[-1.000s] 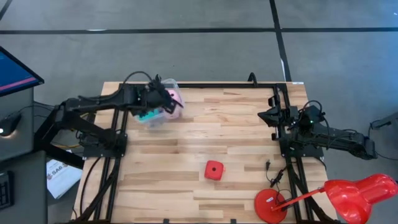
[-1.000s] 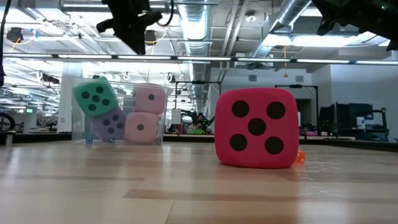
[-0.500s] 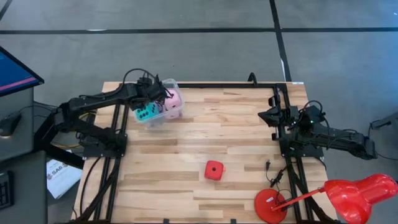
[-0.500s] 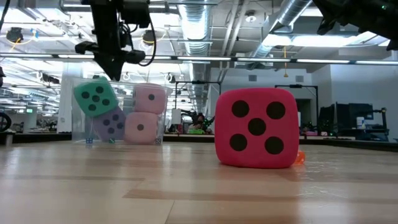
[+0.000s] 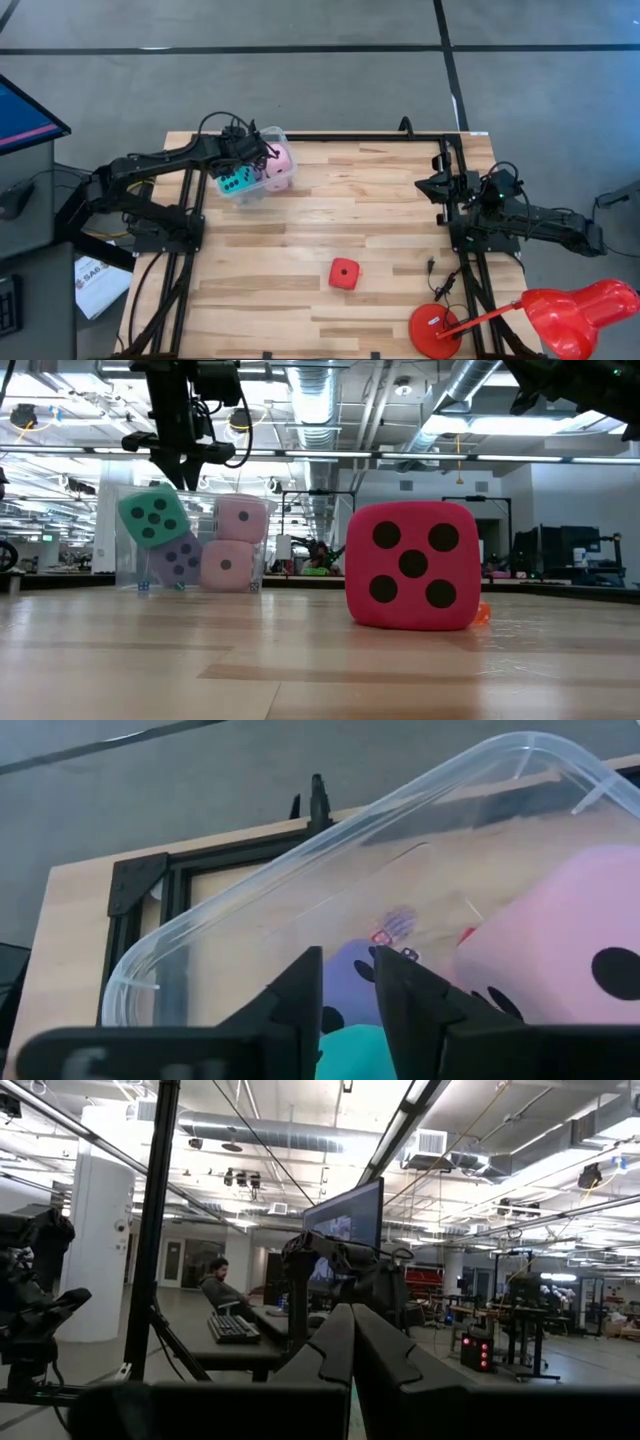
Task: Pick & Place Dice
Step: Put the small orange dice into the transparent container
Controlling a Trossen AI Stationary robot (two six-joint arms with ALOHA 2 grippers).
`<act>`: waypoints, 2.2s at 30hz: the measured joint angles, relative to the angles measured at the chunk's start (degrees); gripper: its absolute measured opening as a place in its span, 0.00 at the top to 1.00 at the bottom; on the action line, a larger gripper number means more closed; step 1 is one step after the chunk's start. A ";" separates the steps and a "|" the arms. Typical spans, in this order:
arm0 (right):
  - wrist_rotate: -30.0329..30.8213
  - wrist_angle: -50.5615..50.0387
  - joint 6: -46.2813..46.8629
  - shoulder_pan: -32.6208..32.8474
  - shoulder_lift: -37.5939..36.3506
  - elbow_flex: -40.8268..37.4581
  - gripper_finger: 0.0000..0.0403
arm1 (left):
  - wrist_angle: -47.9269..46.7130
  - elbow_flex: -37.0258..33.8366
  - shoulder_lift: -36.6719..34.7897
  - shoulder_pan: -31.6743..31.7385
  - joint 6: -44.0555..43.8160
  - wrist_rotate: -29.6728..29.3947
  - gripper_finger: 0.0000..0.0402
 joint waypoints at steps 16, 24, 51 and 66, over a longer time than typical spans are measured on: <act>0.00 -0.94 1.20 -0.02 0.00 0.00 1.00 | 6.12 0.02 0.04 0.28 15.26 0.00 0.86; 0.02 -1.07 -0.91 -0.07 0.00 0.00 1.00 | 33.23 -2.83 0.04 -0.43 34.52 11.16 0.98; 7.57 -10.66 -9.92 -1.96 0.07 0.00 1.00 | 84.00 -40.67 -22.44 -22.13 58.51 24.40 0.99; 9.03 -11.00 -8.63 -3.11 0.04 0.00 1.00 | 75.00 -46.07 -47.08 -20.50 60.38 33.52 0.99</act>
